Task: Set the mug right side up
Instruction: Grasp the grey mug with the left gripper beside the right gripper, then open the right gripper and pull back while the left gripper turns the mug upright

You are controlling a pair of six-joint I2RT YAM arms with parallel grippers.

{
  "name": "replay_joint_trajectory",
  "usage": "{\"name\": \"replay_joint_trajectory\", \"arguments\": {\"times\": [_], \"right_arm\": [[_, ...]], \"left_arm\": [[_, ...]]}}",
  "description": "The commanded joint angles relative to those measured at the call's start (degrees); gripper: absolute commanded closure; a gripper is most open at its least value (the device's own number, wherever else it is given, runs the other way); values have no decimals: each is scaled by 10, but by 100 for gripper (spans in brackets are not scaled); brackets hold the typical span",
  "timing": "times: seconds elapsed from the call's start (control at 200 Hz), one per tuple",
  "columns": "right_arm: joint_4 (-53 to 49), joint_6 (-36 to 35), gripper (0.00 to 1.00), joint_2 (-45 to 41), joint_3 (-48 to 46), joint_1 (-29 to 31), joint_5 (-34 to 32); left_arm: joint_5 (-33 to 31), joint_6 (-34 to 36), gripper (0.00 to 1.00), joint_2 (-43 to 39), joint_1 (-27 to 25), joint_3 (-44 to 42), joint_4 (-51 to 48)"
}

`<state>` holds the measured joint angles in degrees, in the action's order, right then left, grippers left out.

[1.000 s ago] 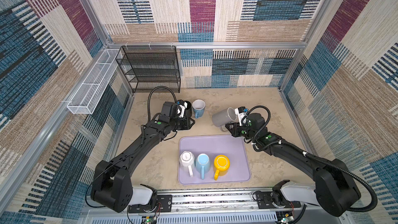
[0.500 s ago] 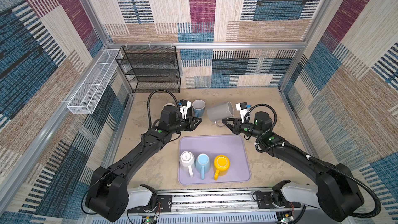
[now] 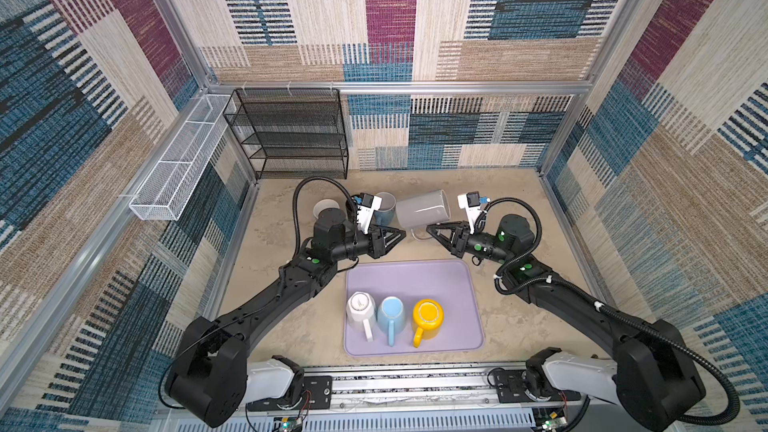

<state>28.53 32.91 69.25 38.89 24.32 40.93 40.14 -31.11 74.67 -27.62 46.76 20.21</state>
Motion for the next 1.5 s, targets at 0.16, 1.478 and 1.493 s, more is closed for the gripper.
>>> {"name": "replay_joint_trajectory", "arguments": {"times": [0.16,1.478,1.493], "right_arm": [[114,19,100,1,9,-1,31],[268,103,100,32,-10,1,42],[269,104,100,32,-10,1,42]], "left_arm": [[43,-23,64,2,-9,-6,99],[40,-146,66,96,-31,23,381],[40,-147,66,96,-31,24,383]]}}
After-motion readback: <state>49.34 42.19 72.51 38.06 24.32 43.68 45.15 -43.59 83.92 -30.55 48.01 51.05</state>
